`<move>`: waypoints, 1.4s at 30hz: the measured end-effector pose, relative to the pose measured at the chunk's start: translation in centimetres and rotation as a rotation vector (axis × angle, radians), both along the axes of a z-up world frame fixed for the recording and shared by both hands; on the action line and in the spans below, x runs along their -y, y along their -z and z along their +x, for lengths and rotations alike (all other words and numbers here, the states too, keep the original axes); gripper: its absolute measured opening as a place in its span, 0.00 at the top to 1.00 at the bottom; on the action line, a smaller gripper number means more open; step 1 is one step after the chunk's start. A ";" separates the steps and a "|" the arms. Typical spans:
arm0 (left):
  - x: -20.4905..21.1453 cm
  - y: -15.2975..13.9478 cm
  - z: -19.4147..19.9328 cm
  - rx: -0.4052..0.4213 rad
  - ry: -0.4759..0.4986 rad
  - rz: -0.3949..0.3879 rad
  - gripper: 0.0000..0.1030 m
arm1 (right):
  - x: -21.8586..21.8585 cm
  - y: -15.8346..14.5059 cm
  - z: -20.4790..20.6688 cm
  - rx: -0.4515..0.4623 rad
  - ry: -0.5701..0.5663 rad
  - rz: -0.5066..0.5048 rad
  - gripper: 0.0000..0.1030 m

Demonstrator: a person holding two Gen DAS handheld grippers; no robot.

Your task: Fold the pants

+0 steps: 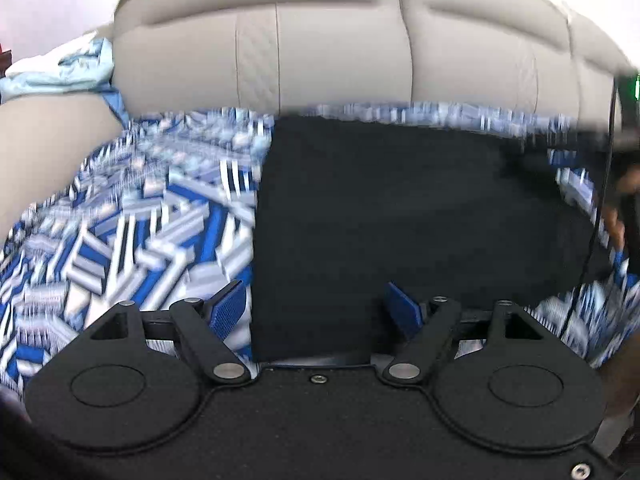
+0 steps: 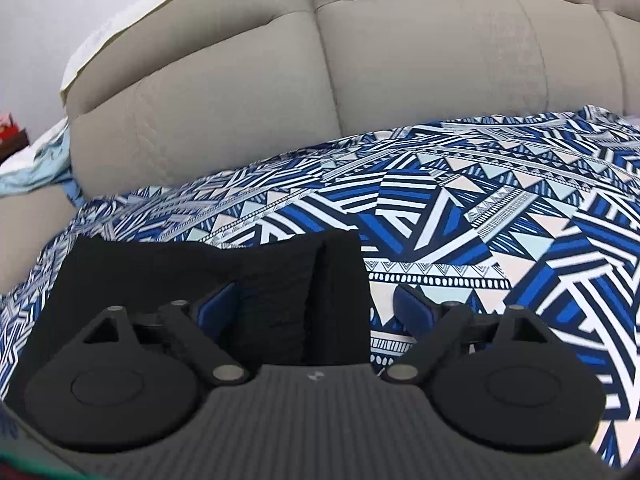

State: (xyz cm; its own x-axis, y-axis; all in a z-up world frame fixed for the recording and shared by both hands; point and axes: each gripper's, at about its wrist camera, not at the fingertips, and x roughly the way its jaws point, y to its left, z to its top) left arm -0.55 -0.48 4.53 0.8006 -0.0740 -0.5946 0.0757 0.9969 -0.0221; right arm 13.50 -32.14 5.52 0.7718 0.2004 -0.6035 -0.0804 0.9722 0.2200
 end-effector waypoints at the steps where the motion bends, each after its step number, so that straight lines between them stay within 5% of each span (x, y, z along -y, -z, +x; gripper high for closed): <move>1: -0.4 -0.7 0.7 0.025 0.002 -0.017 0.22 | 0.0 0.0 0.1 -0.003 -0.012 -0.005 0.10; 4: -1.9 -2.1 4.5 0.041 0.002 -0.052 0.11 | 0.2 0.1 0.7 -0.005 -0.032 -0.012 0.09; 14: -3.6 -0.2 16.8 -0.022 -0.119 -0.105 0.11 | 0.1 0.3 1.6 0.003 -0.071 -0.018 0.11; 21: -3.7 1.8 19.9 -0.070 -0.127 -0.182 0.11 | 0.1 0.3 1.6 0.003 -0.086 -0.003 0.16; 30: -3.4 2.2 20.4 -0.051 -0.093 -0.174 0.11 | -0.5 0.1 1.5 0.001 -0.114 0.013 0.25; 33: -3.5 2.1 20.2 -0.042 -0.069 -0.193 0.22 | -0.5 0.1 1.4 0.003 -0.116 0.018 0.28; 40: -3.3 1.6 19.3 -0.019 -0.028 -0.228 0.73 | -0.8 -0.1 1.2 -0.003 -0.148 0.041 0.48; 42: -3.6 1.5 19.1 -0.004 -0.039 -0.234 0.78 | -0.9 -0.2 1.3 -0.009 -0.155 0.059 0.53</move>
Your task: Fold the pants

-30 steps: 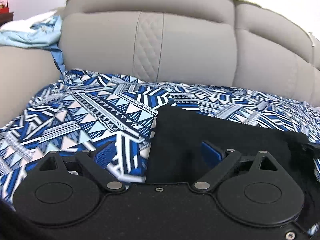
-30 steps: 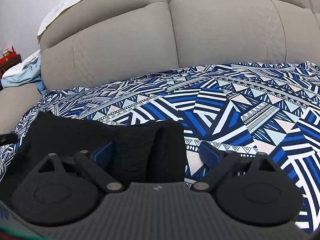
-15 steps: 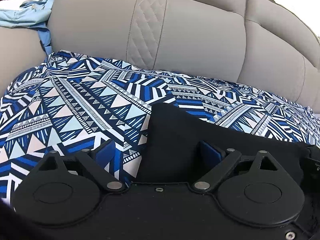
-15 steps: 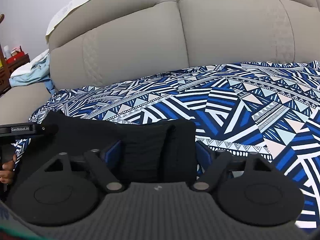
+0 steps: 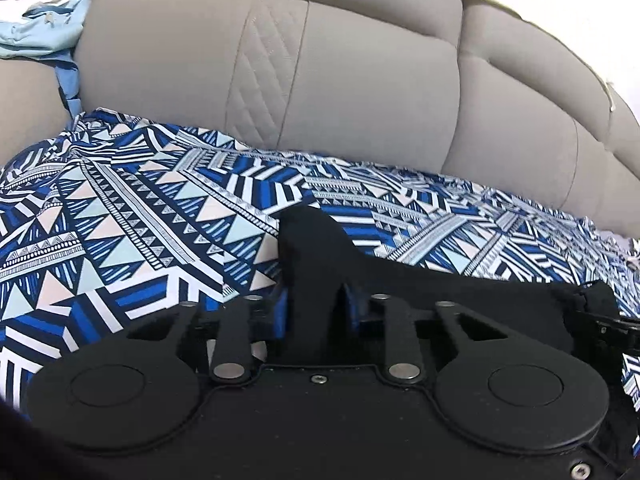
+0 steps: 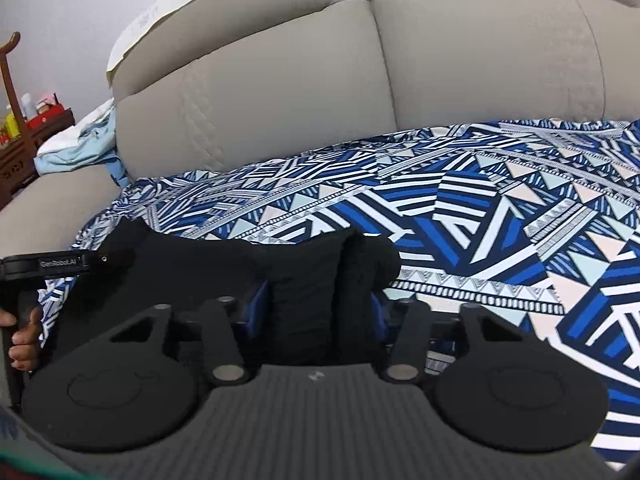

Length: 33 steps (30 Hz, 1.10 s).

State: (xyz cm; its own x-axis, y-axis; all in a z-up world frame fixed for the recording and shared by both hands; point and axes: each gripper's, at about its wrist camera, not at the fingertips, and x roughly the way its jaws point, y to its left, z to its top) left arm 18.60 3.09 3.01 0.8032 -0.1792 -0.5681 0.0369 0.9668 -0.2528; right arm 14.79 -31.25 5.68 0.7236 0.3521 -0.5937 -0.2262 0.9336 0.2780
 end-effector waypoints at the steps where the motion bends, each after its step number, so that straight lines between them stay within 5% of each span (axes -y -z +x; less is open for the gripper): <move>1: -0.1 0.0 0.0 0.005 -0.009 0.000 0.80 | -0.1 0.0 0.1 -0.001 -0.005 0.004 0.57; 11: -0.8 -0.2 5.1 0.003 -0.116 0.059 0.80 | -3.6 -0.6 5.5 0.001 -0.012 -0.077 0.62; 21: -1.5 0.0 13.1 -0.043 -0.178 0.125 0.77 | -4.8 0.4 12.2 -0.008 0.046 -0.045 0.60; 33: -2.6 0.9 15.5 -0.069 -0.189 0.084 0.73 | -5.0 1.5 14.4 0.010 0.052 -0.032 0.55</move>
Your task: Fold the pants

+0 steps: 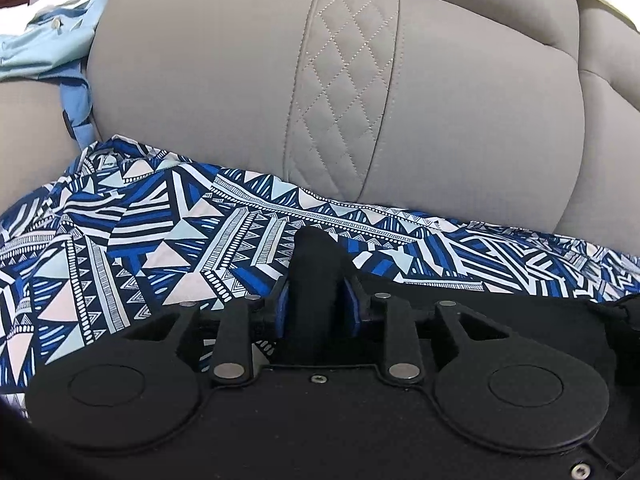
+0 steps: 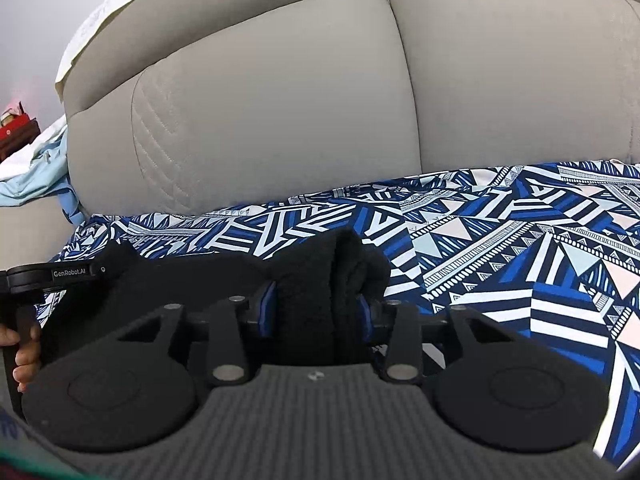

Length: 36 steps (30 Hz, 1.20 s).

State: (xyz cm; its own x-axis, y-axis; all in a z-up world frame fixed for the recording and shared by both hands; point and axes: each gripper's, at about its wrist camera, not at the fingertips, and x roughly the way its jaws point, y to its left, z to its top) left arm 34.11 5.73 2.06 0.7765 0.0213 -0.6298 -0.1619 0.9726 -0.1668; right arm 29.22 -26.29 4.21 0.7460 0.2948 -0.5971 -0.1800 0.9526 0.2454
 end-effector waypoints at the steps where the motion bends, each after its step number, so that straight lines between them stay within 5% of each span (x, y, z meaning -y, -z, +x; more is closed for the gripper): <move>1: -0.1 0.0 -0.1 0.001 0.000 -0.006 0.73 | 0.0 0.0 -0.1 0.003 0.000 0.000 0.55; 5: -0.1 0.1 -0.2 0.000 0.000 -0.002 0.71 | 0.1 0.2 -0.4 0.010 0.009 0.009 0.53; 11: 0.4 -0.5 -0.4 -0.009 0.005 0.037 0.64 | 0.5 0.0 -0.9 0.014 0.032 0.015 0.37; 17: 0.9 -2.7 -3.2 0.027 0.055 0.073 0.45 | 1.3 -1.8 -2.6 0.056 0.041 0.007 0.29; 26: 3.0 -5.2 -10.6 0.092 0.093 0.084 0.16 | 1.4 -4.0 -7.5 0.128 0.066 0.002 0.17; 36: 3.5 -5.0 -19.2 0.079 0.070 0.067 0.09 | -1.5 -5.3 -15.7 0.247 0.026 -0.087 0.00</move>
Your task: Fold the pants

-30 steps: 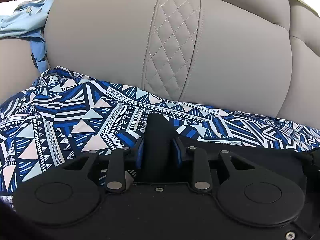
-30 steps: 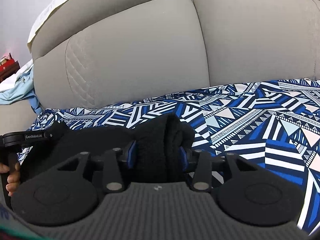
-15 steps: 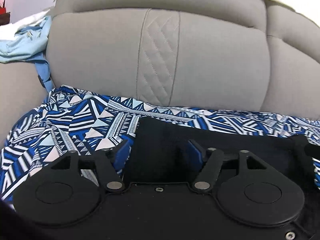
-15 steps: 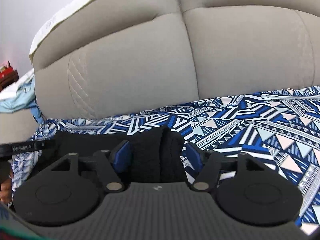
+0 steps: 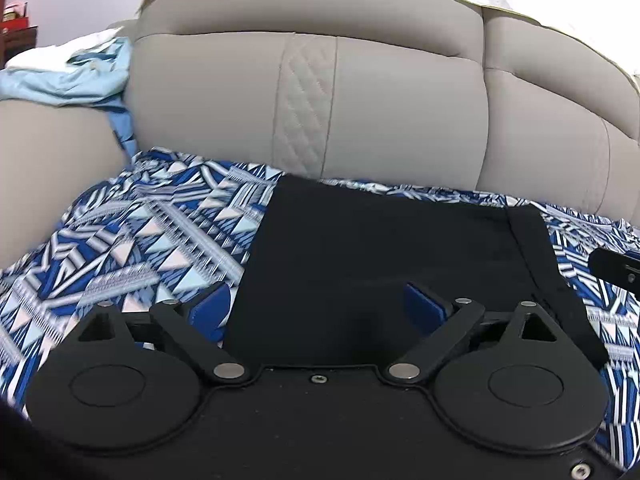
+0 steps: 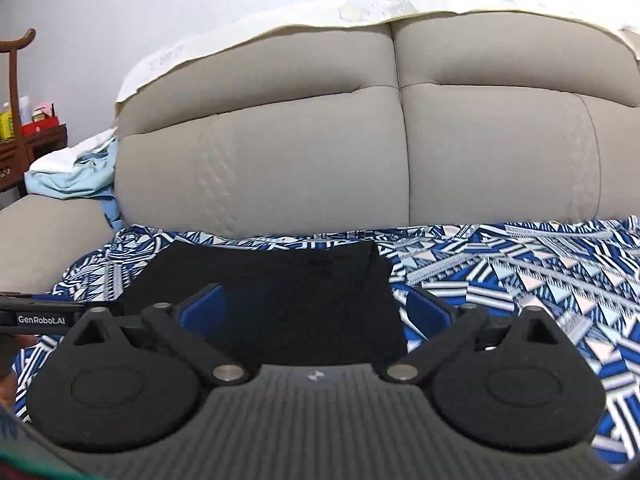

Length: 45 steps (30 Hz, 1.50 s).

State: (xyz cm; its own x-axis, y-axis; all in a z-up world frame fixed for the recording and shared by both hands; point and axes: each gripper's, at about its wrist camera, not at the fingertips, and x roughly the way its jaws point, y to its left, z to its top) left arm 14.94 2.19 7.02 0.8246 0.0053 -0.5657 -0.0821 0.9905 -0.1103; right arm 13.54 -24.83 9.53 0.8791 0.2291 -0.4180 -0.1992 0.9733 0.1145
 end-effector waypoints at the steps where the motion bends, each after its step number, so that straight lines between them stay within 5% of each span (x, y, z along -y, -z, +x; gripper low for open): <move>1: 0.1 0.1 -0.7 -0.001 0.000 0.003 0.09 | -0.2 0.1 -0.8 0.006 0.005 0.004 0.00; 16: 1.7 3.2 -6.1 -0.038 0.076 0.092 0.05 | -3.3 3.5 -7.1 0.015 0.055 -0.108 0.00; 24: 1.9 5.2 -6.4 -0.070 0.078 0.085 0.04 | -4.7 5.8 -7.5 -0.034 0.068 -0.132 0.00; 33: 1.8 6.2 -6.2 0.008 0.120 0.113 0.00 | -6.2 7.7 -6.9 -0.051 0.091 -0.212 0.00; 45: 1.5 6.4 -5.0 0.046 0.147 0.112 0.00 | -6.3 8.7 -5.7 -0.036 0.075 -0.171 0.00</move>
